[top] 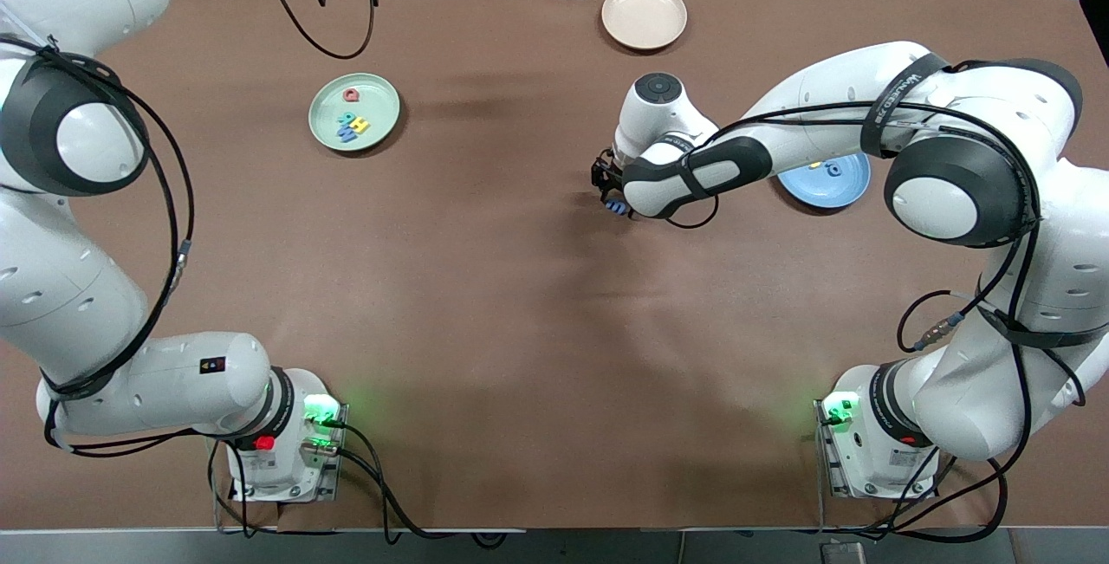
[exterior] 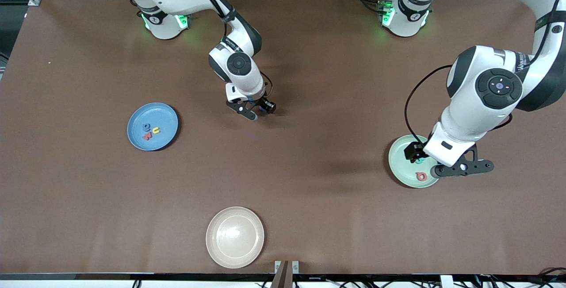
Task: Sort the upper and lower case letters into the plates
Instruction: 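Lift the blue m with the right gripper while the left gripper withdraws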
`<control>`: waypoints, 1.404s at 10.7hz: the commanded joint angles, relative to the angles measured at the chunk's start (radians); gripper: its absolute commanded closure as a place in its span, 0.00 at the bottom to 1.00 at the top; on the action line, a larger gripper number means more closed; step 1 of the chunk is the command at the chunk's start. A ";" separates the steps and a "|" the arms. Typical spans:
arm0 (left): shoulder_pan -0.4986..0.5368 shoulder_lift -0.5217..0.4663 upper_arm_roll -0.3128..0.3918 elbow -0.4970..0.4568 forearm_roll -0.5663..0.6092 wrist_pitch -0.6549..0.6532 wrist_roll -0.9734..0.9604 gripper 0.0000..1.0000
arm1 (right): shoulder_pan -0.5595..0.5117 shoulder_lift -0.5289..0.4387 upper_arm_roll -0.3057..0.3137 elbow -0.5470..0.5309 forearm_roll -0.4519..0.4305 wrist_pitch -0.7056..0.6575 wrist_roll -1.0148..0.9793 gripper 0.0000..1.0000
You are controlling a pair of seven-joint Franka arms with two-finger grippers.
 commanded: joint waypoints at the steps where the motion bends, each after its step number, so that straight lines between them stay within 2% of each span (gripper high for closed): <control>1: 0.007 -0.031 0.000 -0.004 -0.029 -0.025 0.030 0.00 | -0.020 -0.021 0.019 -0.020 -0.027 0.008 0.022 0.43; 7: 0.006 -0.034 -0.003 0.049 -0.051 -0.101 0.030 0.00 | -0.020 -0.021 0.019 -0.020 -0.027 0.004 0.017 0.51; 11: 0.004 -0.034 -0.003 0.064 -0.054 -0.127 0.030 0.00 | -0.022 -0.024 0.019 -0.022 -0.028 -0.004 0.007 0.78; 13: 0.007 -0.034 -0.001 0.068 -0.080 -0.129 0.029 0.00 | -0.023 -0.030 0.019 -0.011 -0.028 -0.009 -0.002 0.95; 14: 0.007 -0.036 -0.001 0.068 -0.080 -0.130 0.029 0.00 | -0.025 -0.031 0.019 0.010 -0.028 -0.047 -0.006 0.95; 15: 0.006 -0.036 -0.003 0.070 -0.081 -0.130 0.027 0.00 | -0.034 -0.031 0.022 0.050 -0.028 -0.123 -0.022 1.00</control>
